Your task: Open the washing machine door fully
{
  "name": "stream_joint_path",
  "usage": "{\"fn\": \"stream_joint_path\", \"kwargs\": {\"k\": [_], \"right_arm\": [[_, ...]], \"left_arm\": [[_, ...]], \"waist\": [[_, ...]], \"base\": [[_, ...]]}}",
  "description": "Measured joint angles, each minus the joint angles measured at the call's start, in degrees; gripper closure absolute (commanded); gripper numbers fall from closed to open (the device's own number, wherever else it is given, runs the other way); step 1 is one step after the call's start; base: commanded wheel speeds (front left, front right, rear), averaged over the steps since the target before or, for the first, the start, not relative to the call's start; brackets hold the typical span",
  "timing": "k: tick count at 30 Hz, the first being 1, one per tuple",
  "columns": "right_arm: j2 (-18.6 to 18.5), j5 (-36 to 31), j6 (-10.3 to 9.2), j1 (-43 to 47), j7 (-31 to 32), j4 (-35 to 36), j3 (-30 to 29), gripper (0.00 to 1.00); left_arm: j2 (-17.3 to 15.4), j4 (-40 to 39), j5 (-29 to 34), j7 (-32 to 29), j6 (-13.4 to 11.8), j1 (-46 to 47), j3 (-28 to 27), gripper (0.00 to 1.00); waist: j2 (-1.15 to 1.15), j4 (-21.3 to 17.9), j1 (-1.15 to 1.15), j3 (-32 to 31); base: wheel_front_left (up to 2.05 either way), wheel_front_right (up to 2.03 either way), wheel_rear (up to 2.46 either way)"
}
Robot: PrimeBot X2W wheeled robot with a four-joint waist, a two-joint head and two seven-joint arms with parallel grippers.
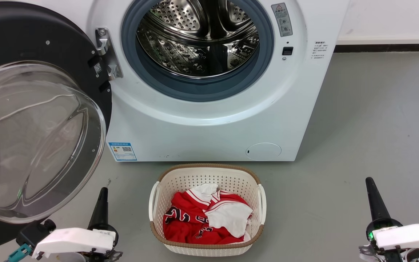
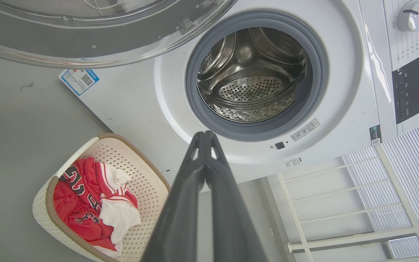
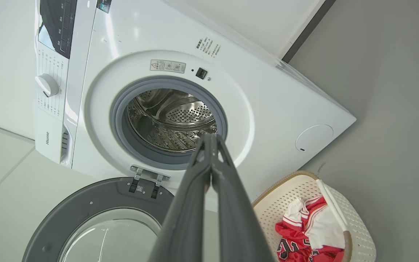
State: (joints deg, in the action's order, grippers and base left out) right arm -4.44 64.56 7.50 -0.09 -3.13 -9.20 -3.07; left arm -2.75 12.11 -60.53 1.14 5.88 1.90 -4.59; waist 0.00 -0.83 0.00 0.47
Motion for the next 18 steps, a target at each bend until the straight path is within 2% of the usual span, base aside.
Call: {"fn": "stream_joint_path", "kwargs": {"k": [18], "right_arm": [[-0.03, 10.06, 0.00, -1.78, 2.67, -1.66, -0.32, 1.00]], "left_arm": [[-0.02, 0.64, -10.81, -2.58, 0.52, 1.35, -0.74, 1.00]], "waist": [[0.00, 0.24, 0.00, -0.08]], "base": [[0.00, 0.00, 0.00]]}}
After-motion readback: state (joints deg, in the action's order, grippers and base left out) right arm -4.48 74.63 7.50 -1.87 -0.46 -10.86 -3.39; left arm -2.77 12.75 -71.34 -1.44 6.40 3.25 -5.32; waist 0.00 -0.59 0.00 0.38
